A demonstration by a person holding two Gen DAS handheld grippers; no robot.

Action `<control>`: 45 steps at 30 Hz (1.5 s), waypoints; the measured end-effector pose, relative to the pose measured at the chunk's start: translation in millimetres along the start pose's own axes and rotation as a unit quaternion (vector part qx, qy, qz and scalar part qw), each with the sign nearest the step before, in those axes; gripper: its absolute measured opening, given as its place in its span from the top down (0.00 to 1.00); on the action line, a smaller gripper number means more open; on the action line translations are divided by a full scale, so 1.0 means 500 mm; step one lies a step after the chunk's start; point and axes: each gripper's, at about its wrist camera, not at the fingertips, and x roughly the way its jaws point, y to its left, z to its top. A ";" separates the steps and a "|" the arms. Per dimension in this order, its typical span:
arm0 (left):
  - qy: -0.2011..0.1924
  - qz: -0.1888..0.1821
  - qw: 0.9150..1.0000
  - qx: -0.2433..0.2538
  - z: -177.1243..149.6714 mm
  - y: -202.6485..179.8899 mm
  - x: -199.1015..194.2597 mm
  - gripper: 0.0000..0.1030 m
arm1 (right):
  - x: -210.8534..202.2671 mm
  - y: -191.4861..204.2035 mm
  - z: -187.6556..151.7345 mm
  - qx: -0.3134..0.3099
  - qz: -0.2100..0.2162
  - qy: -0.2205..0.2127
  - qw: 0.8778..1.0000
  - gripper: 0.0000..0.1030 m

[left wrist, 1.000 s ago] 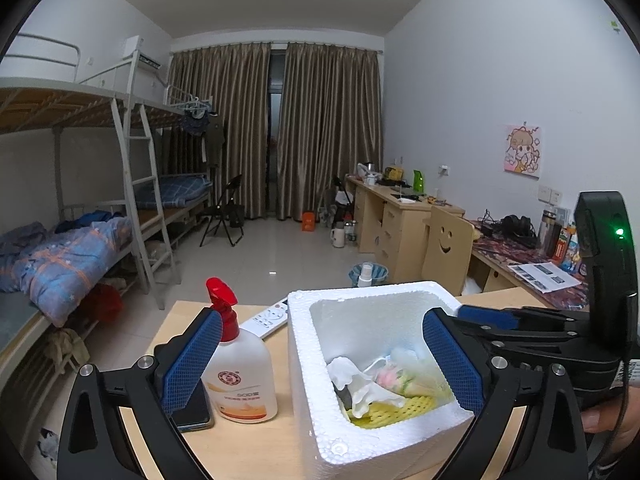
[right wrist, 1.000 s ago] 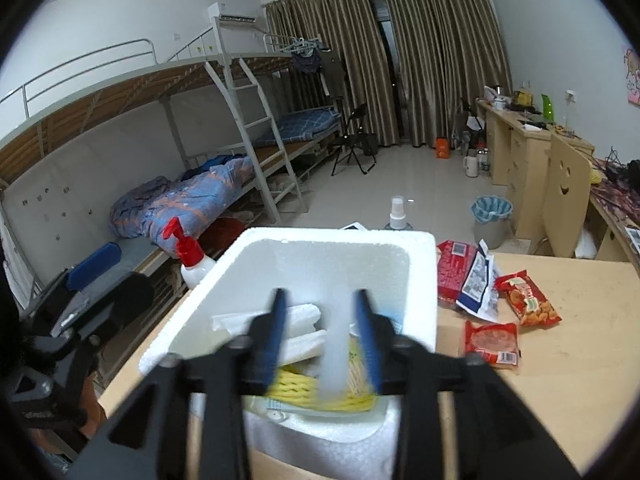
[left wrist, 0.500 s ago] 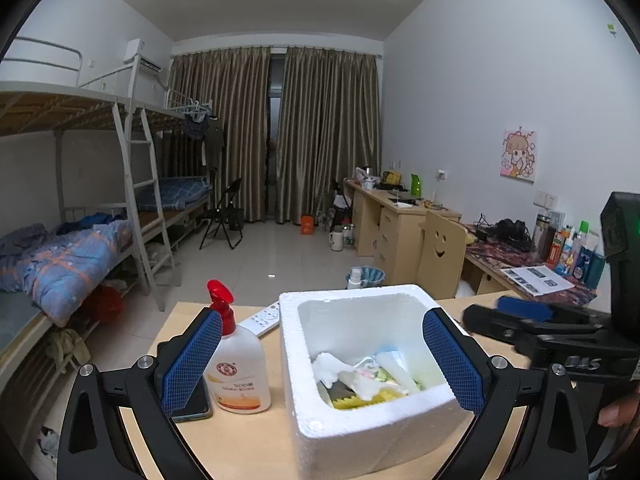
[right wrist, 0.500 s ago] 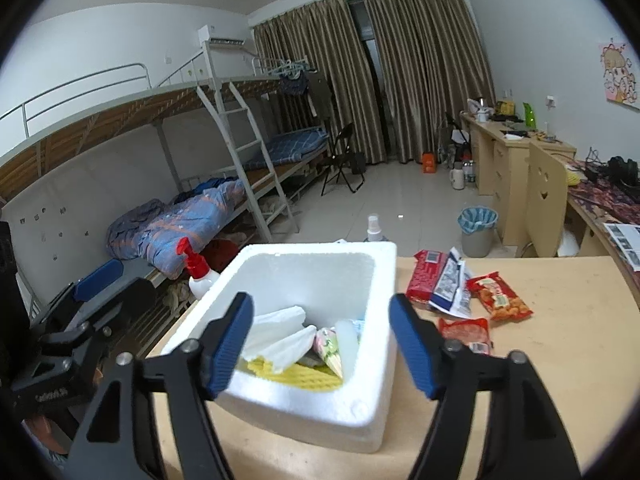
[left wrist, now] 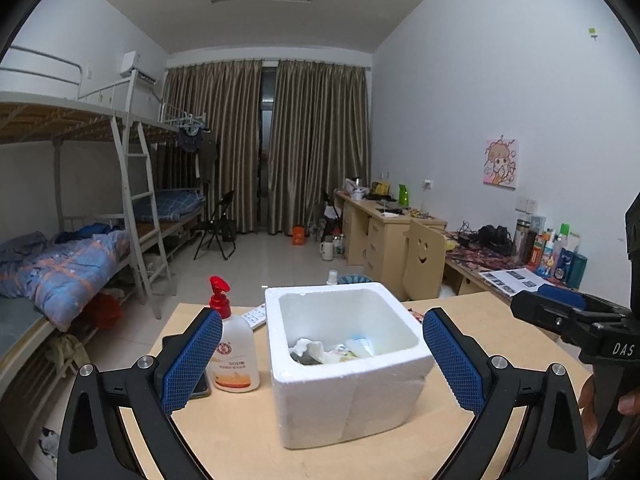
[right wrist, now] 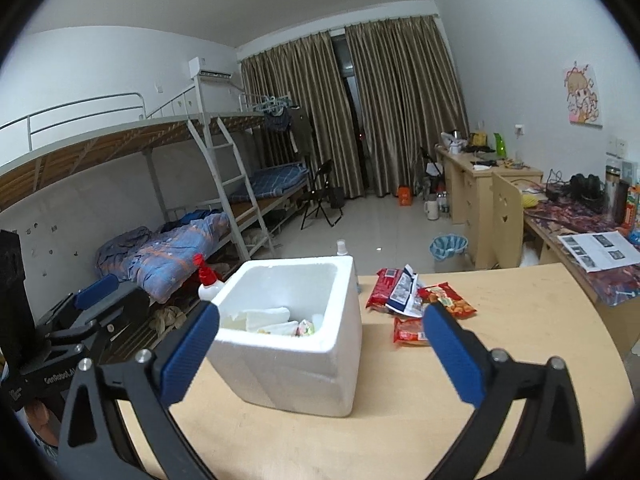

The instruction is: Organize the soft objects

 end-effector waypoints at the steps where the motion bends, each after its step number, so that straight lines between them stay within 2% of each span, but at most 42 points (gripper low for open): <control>1: -0.003 -0.001 1.000 0.000 -0.001 -0.003 -0.014 0.02 | -0.004 0.002 -0.001 -0.002 -0.001 -0.001 1.000 0.00; 10: -0.031 -0.003 0.999 0.007 -0.005 -0.029 -0.113 0.00 | -0.077 0.022 -0.028 -0.020 -0.006 -0.027 0.999 0.00; 19: -0.042 -0.008 0.999 0.015 -0.017 -0.053 -0.173 0.00 | -0.130 0.035 -0.060 -0.035 -0.010 -0.046 0.998 0.00; 31: -0.053 -0.016 0.998 0.017 -0.062 -0.053 -0.222 0.00 | -0.187 0.048 -0.122 -0.045 -0.015 -0.076 0.996 0.00; 38: -0.074 -0.025 0.997 0.012 -0.100 -0.051 -0.244 0.00 | -0.200 0.046 -0.159 -0.043 -0.008 -0.082 0.996 0.00; 45: -0.080 -0.022 0.997 0.010 -0.154 -0.062 -0.237 0.00 | -0.218 0.030 -0.214 -0.039 -0.034 -0.130 0.990 0.00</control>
